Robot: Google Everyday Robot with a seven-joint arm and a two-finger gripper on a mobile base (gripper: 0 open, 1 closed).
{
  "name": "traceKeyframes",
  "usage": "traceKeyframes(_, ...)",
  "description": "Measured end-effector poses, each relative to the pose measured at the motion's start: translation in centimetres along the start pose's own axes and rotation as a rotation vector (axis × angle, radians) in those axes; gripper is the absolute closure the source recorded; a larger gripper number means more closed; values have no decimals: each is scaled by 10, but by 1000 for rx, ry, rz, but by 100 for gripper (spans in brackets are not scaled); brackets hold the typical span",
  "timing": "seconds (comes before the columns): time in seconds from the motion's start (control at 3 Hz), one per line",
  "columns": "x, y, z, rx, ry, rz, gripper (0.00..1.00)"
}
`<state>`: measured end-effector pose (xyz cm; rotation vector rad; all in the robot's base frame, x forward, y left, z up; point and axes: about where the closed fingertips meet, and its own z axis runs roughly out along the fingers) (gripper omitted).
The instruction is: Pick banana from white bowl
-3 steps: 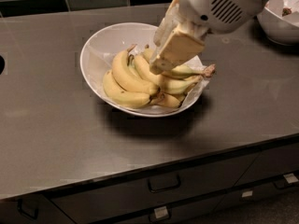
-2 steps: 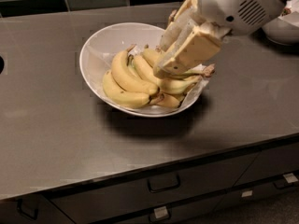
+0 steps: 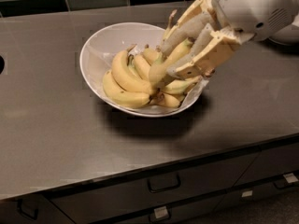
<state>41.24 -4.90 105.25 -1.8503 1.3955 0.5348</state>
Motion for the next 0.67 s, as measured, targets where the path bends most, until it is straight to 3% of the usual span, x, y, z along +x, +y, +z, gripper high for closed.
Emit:
traceKeyframes(0.33, -23, 15, -4, -7, -24, -109, 100)
traceKeyframes(0.67, -49, 30, -10, 26, -16, -188, 100)
